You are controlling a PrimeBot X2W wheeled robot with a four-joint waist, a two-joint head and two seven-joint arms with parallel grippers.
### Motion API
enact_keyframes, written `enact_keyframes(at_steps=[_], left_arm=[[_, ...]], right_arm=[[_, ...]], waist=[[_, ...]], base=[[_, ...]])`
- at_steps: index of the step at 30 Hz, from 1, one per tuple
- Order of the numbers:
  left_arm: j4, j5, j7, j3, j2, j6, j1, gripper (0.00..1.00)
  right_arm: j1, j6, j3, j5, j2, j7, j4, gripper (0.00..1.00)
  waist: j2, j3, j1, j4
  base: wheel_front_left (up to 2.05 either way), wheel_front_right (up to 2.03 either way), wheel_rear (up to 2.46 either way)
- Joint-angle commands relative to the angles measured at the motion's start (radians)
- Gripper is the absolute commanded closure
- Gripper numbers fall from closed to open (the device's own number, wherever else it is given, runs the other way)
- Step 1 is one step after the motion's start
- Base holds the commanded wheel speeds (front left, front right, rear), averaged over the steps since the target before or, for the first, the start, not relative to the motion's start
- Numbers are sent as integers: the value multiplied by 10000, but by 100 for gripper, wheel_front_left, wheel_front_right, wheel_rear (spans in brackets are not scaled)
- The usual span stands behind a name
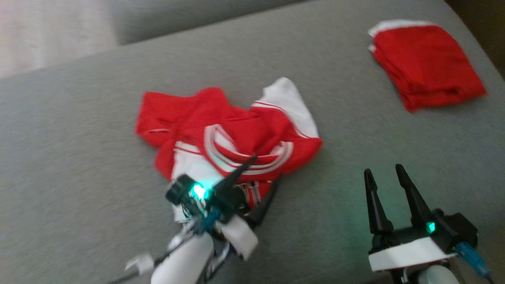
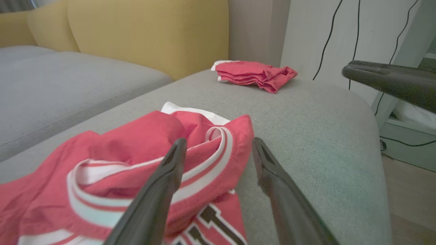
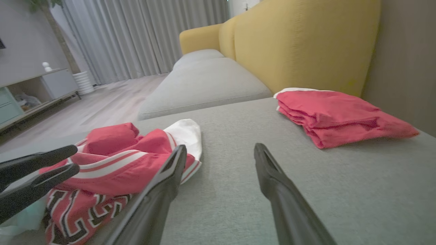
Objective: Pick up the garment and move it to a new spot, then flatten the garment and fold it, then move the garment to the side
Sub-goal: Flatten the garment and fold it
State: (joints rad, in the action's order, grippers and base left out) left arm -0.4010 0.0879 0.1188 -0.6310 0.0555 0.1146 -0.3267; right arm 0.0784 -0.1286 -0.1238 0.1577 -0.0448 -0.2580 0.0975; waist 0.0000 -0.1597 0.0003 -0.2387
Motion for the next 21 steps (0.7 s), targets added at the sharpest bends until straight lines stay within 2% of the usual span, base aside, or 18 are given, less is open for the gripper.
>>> enact_keyframes(at_steps=[1, 5, 9, 16, 17, 19, 21], left_arm=[[-46, 108, -345, 255, -50, -139, -658, 0], [-648, 305, -947, 328, -51, -328, -1045, 0], [-857, 353, -793, 440, -1, -478, -1233, 0], [-1236, 289, -1042, 466, 119, -731, -1424, 0], [-1320, 287, -1125, 477, 131, -784, -1454, 8], [-1446, 308, -1204, 518, 143, -882, -1525, 100], [-1512, 311, -1160, 531, 147, -918, -1648, 100]], right_arm=[[-480, -21, -271, 137, -55, -38, -298, 0], [-611, -21, -209, 376, -55, -38, -317, 0], [-605, -21, -231, 484, -55, -38, -296, 0], [-547, -21, -235, 603, -55, -38, -279, 0], [-543, -21, -251, 608, -55, -38, -275, 0], [-530, -21, -260, 629, -55, -38, -276, 0], [-518, -21, -260, 647, -55, -38, -285, 0]], waist=[[0, -923, -3, -1178], [0, -1210, -3, -1901], [0, -1284, -3, -2448], [0, -1206, -3, -3021], [0, -1189, -3, -3085], [0, -1161, -3, -3184], [0, -1135, -3, -3234]], base=[[0, 0, 0], [0, 0, 0], [0, 0, 0], [0, 0, 0], [0, 0, 0], [0, 0, 0], [0, 0, 0]])
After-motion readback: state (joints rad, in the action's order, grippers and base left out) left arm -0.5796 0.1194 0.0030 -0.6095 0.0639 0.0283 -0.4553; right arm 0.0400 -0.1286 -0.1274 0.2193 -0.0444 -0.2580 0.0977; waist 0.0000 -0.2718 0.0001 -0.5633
